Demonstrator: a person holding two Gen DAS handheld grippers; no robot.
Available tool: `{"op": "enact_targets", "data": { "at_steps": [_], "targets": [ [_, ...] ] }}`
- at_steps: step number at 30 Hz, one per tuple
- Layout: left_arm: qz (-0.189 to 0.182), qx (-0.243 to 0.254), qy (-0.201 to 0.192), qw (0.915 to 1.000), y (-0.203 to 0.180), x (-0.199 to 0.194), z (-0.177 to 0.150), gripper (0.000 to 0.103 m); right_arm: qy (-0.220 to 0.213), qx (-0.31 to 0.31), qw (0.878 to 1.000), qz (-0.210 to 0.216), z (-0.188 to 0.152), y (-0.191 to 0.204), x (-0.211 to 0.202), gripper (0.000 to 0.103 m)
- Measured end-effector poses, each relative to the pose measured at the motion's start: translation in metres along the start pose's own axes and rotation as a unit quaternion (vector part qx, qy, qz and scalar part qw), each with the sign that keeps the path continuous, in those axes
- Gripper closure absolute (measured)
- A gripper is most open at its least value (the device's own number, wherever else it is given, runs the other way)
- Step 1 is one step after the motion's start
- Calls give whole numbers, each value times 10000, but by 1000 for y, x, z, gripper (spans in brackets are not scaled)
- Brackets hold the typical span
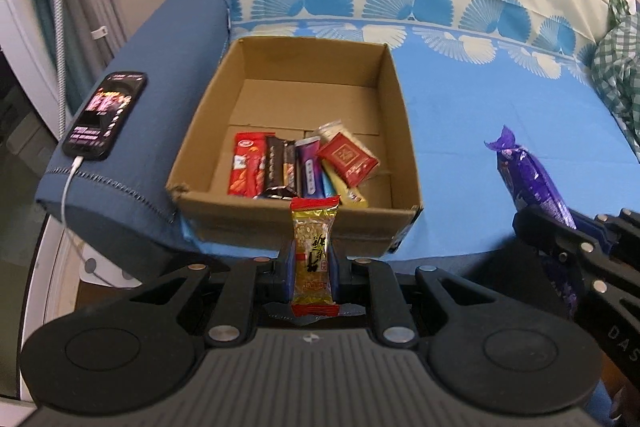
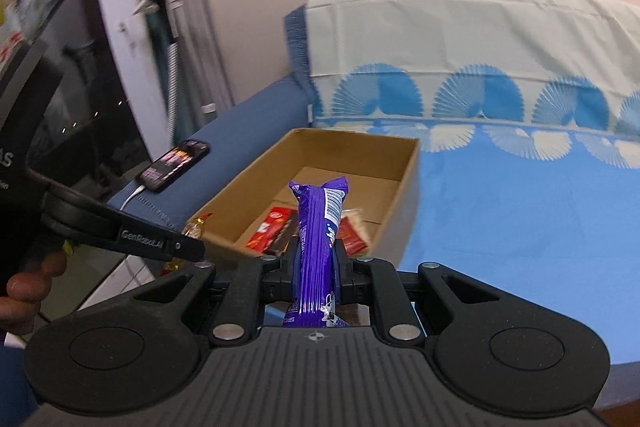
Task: Organize snacks
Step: 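Carry the small candy and purple chocolate bar over the box with both tools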
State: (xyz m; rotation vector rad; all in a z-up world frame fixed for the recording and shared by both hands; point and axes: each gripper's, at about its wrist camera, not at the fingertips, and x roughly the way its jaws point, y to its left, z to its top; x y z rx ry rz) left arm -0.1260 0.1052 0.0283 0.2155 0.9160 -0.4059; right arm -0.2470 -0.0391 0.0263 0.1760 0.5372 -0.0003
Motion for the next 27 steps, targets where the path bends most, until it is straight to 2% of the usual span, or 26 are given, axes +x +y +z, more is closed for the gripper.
{"op": "enact_targets", "data": {
  "at_steps": [11,27],
  "targets": [
    [-119,-175,-196,9996,13,-19,-16,85,-101,-347,9993,-62,-2,21,-17,88],
    [-149,-185,-100,9997,14,-12,-16,85,90,-317,9994,-60,-2,18,-5,88]
  ]
}}
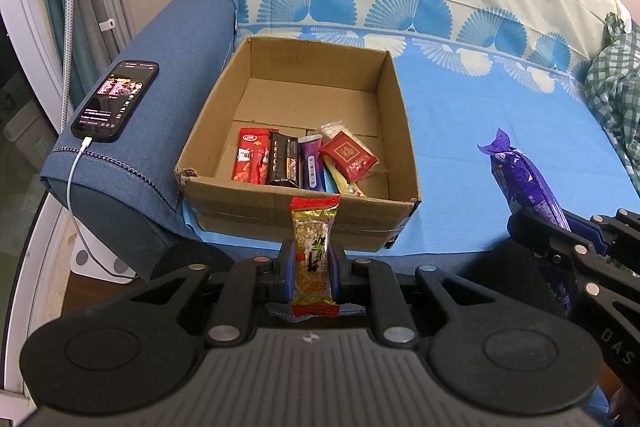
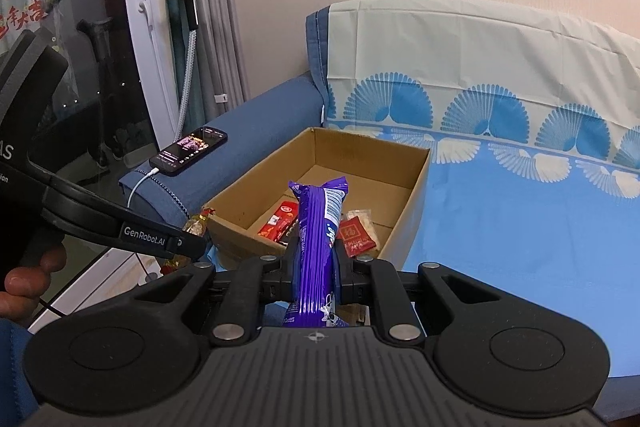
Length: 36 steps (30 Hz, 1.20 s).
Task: Organize snacks
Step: 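Carry the small candy and purple chocolate bar over the box with both tools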
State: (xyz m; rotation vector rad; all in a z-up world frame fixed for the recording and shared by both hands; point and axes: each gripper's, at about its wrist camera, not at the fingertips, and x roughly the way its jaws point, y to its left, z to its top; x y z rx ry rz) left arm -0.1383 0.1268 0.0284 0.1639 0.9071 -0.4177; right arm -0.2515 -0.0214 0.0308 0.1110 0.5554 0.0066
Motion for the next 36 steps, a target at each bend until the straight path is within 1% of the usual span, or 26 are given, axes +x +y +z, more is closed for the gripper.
{"op": "enact_targets", "data": {
  "at_steps": [8,12,20,27,28,33,36],
  "targets": [
    [-23,-46,167,9998,7,14,4,85,181,31,9998,-2,2,-1,12,88],
    [25,-67,231,9997,11,23,9,85,267,24,9996,-42,5,-1,23,88],
    [39,-77,330,9994,20,45,29,85,471,27,9989,-41,14,-5,50,88],
    [67,-104,375,9992,32,70,60,85,651,82,9978,14,31,-8,87,88],
    [77,-112,378,9992,33,74,65,85,651,82,9978,14,31,-8,87,88],
    [93,-156,411,9990,43,100,96,85,756,128,9970,45,50,-15,131,88],
    [74,-159,516,9985,46,121,114,85,799,166,9967,51,59,-21,156,88]
  ]
}}
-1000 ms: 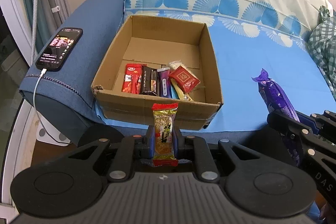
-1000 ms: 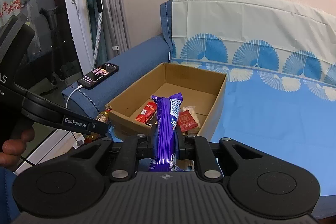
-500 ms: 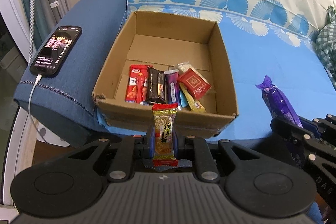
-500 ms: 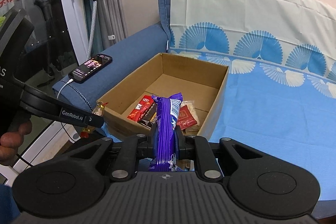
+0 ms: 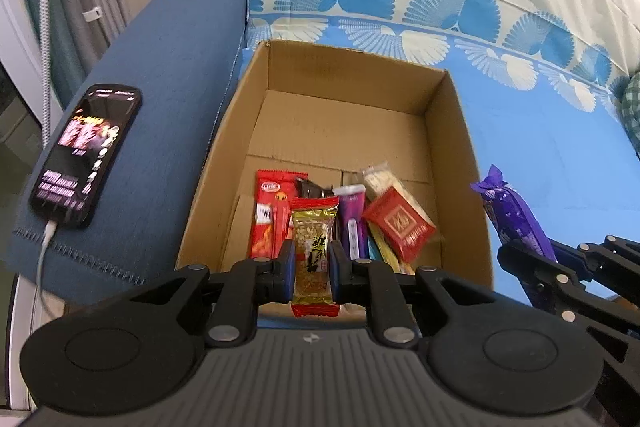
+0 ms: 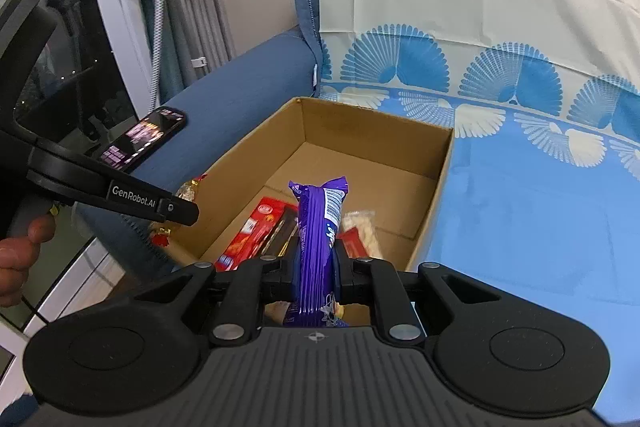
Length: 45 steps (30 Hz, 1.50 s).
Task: Organize snacks
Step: 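Carry the small candy and purple chocolate bar over the box with both tools, then open both tools to drop the candy and purple bar into the box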
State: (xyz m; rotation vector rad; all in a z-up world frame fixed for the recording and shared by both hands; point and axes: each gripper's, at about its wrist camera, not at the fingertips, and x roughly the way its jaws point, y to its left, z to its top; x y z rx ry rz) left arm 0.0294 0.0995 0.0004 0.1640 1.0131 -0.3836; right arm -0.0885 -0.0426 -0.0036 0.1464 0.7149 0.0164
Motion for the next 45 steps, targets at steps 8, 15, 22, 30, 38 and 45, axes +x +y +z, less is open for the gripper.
{"op": "enact_targets", "data": {
  "at_steps": [8,15,22,30,38,45],
  "targets": [
    [40,97,296,9995,1,58,35,85,189,200,9996,-13,23,-23,66,88],
    [112,159,475,9987,4,103,55,85,361,259,9990,-83,30,-39,114,88],
    [187,170,615,9978,8,133,66,85,478,292,9983,-133,34,-46,147,88],
    [317,352,552,9974,8,143,74,16,326,485,9982,-97,43,-52,158,66],
    [497,263,321,9979,10,104,62,0,58,759,9966,-312,45,-56,117,16],
    [414,33,270,9988,5,41,17,0,275,510,9979,-297,8,-12,51,5]
  ]
}}
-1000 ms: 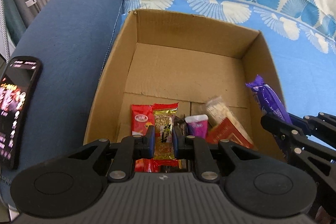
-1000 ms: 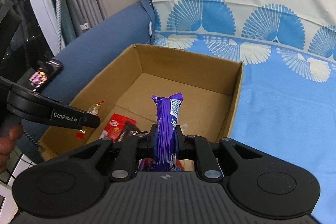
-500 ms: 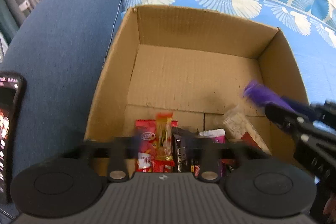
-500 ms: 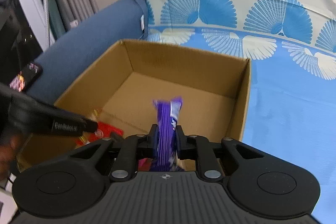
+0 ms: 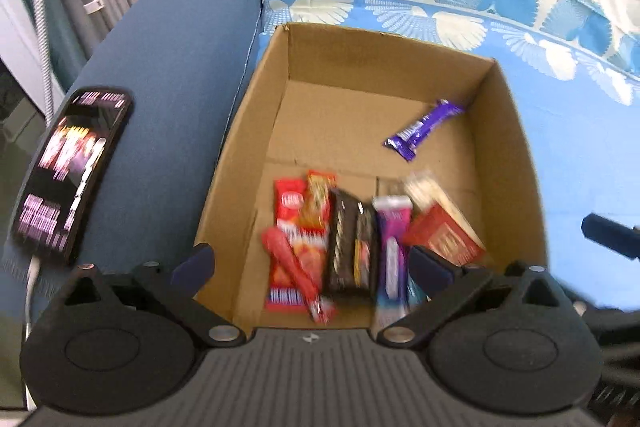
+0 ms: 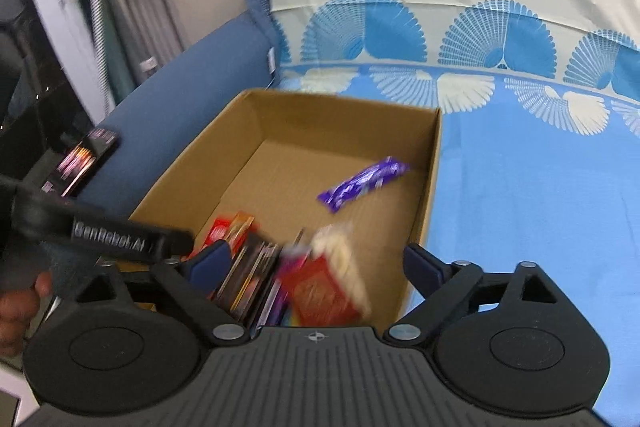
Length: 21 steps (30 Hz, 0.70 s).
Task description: Organize snacks
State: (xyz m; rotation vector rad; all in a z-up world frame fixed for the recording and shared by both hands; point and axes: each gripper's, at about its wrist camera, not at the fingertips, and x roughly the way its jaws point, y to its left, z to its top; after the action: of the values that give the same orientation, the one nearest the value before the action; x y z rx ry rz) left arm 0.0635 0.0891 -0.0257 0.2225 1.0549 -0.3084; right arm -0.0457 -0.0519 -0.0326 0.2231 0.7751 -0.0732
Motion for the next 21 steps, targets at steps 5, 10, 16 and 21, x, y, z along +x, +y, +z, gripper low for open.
{"op": "enact_targets", "data": {
  "at_steps": [5,10,16,21],
  "targets": [
    [215,-39,-195,9996,-6,-41,-48,0,-207,-322,9989,-253,-38,19,-48,1],
    [420,98,-369,9984,-13,-68,-89,0,-311,-412,9980,-363,-65,25,-80,1],
    [560,84,-600,9966,-20,-92,-116,0,-620,-459,9963,-383,-83,31,-112,1],
    [774,65,-649,9949,-25,-103,-127,0,-820,-461,9947,-426,-92,31,-130,1]
  ]
}}
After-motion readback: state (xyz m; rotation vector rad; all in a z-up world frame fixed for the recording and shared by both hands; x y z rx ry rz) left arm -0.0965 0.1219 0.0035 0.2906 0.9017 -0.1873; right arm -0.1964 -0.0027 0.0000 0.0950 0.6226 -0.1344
